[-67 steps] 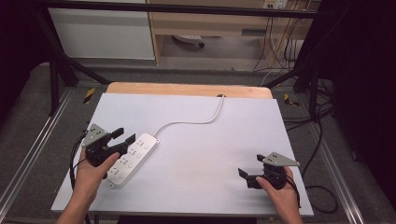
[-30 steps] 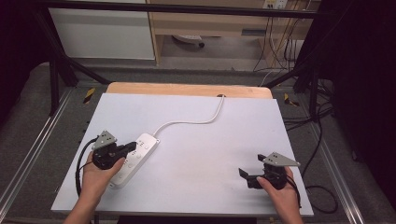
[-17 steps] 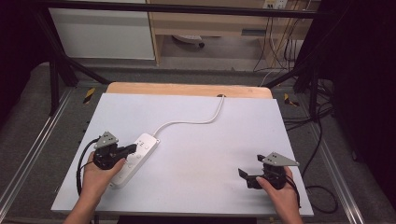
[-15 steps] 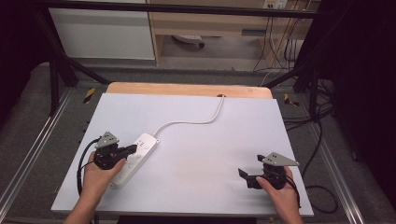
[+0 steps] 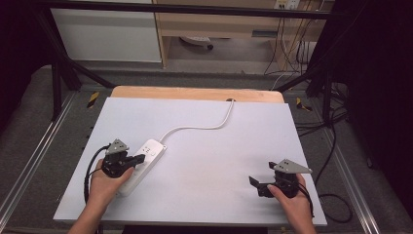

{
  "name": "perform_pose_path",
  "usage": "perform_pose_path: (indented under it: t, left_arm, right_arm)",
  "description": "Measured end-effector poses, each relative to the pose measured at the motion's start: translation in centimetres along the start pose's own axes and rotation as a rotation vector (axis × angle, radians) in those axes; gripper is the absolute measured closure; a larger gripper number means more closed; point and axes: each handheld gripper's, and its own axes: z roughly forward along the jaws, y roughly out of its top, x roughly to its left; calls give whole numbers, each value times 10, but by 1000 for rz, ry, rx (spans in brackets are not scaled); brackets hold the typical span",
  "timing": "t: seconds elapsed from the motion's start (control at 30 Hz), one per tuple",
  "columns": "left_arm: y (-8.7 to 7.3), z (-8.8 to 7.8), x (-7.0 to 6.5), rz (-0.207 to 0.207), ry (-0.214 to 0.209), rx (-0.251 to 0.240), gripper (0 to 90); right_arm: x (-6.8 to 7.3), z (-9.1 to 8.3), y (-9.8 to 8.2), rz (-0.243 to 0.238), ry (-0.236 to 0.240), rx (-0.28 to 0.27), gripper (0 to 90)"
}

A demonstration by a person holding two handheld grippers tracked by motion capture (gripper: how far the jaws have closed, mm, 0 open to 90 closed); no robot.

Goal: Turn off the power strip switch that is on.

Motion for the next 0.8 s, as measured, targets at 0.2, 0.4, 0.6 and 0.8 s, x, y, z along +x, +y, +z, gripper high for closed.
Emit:
perform_pose_path:
  t: [0.2,0.4,0.6,0.8]
  left_arm:
    - [0,3,-2,16,11,23,900]
    - [-1,5,0,6,12,30,900]
    - [-1,6,-1,5,14,34,900]
    - [-2,8,-1,9,13,44,900]
  right_arm:
    - [0,-1,0,-2,-1,1,46]
    - [0,0,0,-4,-1,4,46]
    - [1,0,0,-3,3,10,46]
    - [1,0,0,-3,4,9,46]
